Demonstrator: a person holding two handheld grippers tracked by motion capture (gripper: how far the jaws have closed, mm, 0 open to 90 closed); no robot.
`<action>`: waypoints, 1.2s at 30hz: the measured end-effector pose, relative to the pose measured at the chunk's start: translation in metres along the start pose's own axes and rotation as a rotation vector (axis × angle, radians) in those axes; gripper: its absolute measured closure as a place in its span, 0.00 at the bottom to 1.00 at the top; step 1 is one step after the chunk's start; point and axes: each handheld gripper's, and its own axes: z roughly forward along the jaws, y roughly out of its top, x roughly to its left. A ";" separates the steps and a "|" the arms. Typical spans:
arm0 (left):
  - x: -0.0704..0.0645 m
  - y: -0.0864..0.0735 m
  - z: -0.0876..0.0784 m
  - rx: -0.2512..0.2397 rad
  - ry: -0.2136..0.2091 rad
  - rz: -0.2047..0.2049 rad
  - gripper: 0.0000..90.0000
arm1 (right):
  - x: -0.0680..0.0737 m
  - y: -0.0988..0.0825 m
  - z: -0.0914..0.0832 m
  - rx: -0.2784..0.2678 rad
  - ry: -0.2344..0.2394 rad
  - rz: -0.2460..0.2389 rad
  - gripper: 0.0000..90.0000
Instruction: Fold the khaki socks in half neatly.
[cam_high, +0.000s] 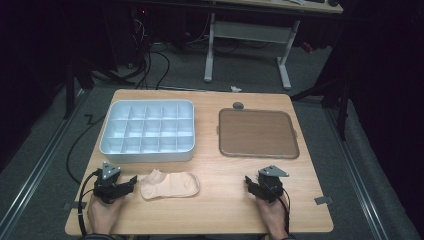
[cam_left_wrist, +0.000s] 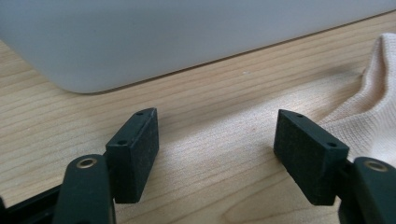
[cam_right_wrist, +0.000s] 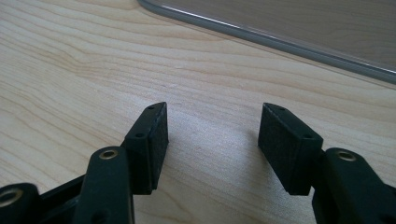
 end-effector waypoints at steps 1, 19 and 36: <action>0.000 0.000 0.000 -0.002 -0.001 -0.002 0.35 | 0.000 0.000 0.000 0.000 0.000 0.000 0.47; 0.001 0.000 0.000 -0.005 -0.013 -0.016 0.33 | 0.000 0.000 0.000 0.000 0.000 -0.003 0.47; -0.001 0.000 0.000 0.001 0.005 -0.004 0.35 | 0.001 0.001 0.001 0.008 0.018 -0.017 0.40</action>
